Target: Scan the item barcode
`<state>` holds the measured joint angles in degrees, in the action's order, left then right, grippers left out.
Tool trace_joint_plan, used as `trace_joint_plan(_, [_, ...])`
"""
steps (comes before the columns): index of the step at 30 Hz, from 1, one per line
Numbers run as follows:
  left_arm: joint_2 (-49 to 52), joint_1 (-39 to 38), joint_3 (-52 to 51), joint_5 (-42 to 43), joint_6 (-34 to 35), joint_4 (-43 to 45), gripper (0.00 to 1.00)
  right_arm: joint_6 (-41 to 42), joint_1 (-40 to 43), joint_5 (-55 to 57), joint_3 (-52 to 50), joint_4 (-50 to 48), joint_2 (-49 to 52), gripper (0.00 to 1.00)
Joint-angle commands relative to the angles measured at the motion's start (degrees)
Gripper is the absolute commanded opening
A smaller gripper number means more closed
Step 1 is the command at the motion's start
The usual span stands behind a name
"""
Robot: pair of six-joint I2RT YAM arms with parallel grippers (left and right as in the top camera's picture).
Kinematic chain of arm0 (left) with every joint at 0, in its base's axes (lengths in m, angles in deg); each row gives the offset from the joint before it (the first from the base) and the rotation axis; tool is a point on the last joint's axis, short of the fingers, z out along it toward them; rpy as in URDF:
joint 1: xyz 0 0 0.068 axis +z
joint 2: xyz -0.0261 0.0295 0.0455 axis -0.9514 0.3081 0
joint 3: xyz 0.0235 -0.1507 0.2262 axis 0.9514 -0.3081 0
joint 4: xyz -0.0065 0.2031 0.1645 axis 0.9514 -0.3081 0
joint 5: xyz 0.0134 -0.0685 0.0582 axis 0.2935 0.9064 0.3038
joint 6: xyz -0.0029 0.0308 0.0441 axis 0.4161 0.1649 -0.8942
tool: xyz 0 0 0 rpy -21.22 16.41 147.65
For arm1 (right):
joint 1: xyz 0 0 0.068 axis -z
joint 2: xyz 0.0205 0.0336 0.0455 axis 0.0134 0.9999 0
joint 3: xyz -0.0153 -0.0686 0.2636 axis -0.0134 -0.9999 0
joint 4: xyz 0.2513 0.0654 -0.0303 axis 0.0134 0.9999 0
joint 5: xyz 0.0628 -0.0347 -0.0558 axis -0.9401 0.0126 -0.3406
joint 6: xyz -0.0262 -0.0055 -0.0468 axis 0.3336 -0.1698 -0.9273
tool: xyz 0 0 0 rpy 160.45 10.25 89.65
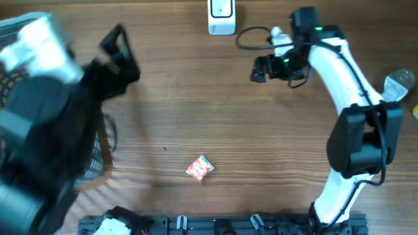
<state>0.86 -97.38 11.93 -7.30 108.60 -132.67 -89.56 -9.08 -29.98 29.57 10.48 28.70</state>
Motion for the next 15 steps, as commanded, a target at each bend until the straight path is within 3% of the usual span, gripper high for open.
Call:
trace_joint_plan(1, [-5.4, -5.4, 0.1, -13.2, 1.0, -3.8, 1.00, -0.9, -3.5, 1.2, 0.1, 0.6, 0.3, 1.00])
trace_joint_plan(6, [-8.2, -8.1, 0.1, -16.6, 1.0, -10.1, 1.00, -2.6, -9.1, 2.9, 0.1, 3.9, 0.3, 1.00])
trace_joint_plan(9, [-8.5, -8.1, 0.1, -22.8, 4.3, -13.3, 1.00, -2.6, -11.7, 7.2, 0.1, 4.0, 0.3, 1.00])
trace_joint_plan(15, [-8.6, -8.1, 0.1, -27.2, 6.8, -15.1, 1.00, -7.0, -17.3, 4.2, 0.1, 5.6, 0.3, 1.00])
